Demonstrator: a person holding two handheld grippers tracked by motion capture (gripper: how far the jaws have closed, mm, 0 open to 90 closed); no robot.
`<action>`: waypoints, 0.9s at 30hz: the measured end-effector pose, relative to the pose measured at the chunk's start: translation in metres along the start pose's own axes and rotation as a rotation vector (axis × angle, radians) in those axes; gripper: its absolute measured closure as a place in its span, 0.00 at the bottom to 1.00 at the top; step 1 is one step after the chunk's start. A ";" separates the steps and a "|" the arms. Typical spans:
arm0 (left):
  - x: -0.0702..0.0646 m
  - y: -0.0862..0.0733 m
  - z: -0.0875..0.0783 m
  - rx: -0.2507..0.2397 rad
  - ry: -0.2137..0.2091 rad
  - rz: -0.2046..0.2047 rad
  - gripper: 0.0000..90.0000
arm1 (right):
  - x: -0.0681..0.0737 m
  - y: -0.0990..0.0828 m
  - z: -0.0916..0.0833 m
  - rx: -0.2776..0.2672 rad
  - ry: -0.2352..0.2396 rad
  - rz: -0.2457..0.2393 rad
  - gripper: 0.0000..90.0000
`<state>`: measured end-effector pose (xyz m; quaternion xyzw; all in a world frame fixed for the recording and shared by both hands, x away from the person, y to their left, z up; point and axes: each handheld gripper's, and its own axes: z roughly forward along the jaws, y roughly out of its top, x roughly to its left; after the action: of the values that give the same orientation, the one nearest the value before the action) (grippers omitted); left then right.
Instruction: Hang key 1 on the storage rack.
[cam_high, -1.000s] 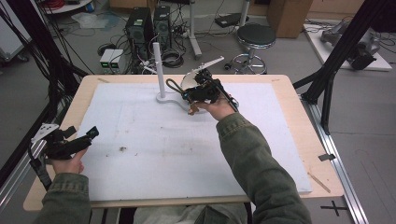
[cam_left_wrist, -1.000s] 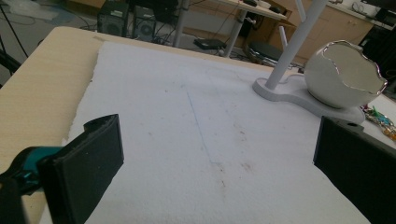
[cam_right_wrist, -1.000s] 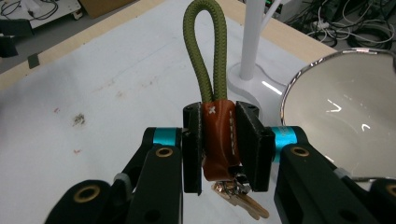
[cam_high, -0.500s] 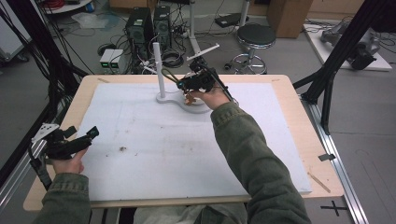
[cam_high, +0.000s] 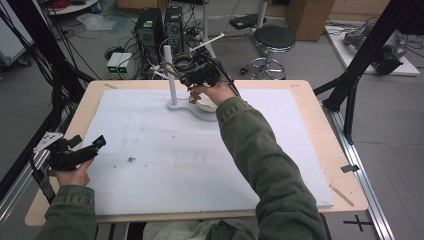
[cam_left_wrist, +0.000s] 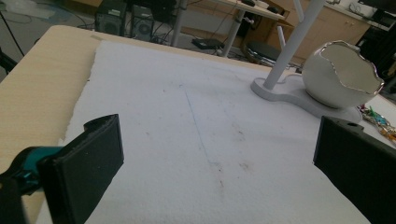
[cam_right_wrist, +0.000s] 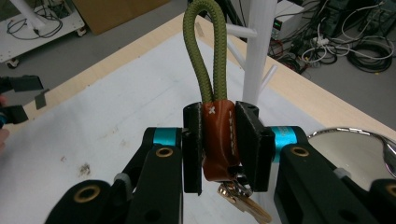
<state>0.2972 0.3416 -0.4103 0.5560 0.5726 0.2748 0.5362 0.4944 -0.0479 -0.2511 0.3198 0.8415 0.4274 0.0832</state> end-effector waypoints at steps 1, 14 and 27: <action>0.000 0.000 0.000 0.001 0.000 0.001 0.02 | 0.000 0.004 0.003 0.001 -0.003 0.003 0.81; 0.001 0.000 0.000 0.002 -0.004 -0.001 0.02 | -0.002 0.008 0.027 0.023 -0.024 0.022 0.83; 0.001 0.000 0.000 0.002 -0.006 -0.002 0.02 | -0.011 0.004 0.040 0.063 -0.067 0.066 0.84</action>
<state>0.2978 0.3424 -0.4110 0.5567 0.5719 0.2722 0.5376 0.5214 -0.0263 -0.2737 0.3640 0.8403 0.3921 0.0871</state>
